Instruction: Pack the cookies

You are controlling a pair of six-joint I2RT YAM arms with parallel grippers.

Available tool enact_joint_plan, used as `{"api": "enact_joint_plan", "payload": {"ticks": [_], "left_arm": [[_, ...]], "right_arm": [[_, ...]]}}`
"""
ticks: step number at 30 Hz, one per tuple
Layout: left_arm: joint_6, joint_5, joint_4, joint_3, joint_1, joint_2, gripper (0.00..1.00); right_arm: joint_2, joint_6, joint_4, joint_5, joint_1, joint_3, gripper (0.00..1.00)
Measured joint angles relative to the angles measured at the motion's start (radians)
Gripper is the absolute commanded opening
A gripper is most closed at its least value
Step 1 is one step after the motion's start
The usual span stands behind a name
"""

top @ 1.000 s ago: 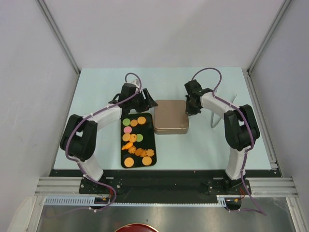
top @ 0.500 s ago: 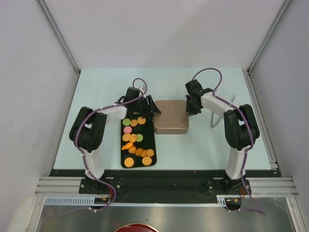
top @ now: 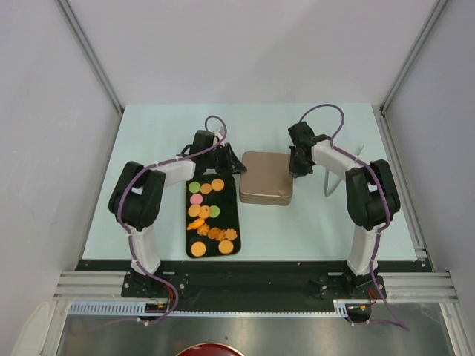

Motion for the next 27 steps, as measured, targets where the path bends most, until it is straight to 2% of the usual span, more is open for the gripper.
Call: {"api": "enact_joint_plan", "payload": {"ticks": [2,3,6,9,20,22,24,27], "left_arm": [[0.001,0.000,0.002,0.002,0.000,0.003,0.33],[0.001,0.000,0.004,0.002,0.000,0.003,0.36],[0.007,-0.001,0.006,0.005,0.000,0.008,0.38],[0.009,-0.001,0.011,0.006,-0.001,0.011,0.38],[0.009,-0.002,0.018,0.008,-0.011,0.014,0.39],[0.009,-0.002,0.018,0.008,-0.011,0.014,0.39],[0.009,-0.002,0.018,0.008,-0.012,0.014,0.39],[0.009,-0.002,0.018,0.008,-0.012,0.014,0.39]], "right_arm": [[0.000,0.000,0.000,-0.001,-0.003,0.000,0.01],[0.000,0.000,0.000,-0.001,-0.003,0.000,0.06],[0.000,-0.001,0.000,-0.006,-0.010,0.000,0.25],[0.000,0.002,-0.003,-0.014,-0.033,-0.002,0.32],[-0.038,0.040,0.014,-0.036,-0.180,-0.020,0.39],[-0.077,0.053,0.029,-0.055,-0.193,-0.046,0.60],[-0.117,0.074,0.062,-0.105,-0.193,-0.075,0.76],[-0.156,0.097,0.123,-0.209,-0.193,-0.109,0.83]]}}
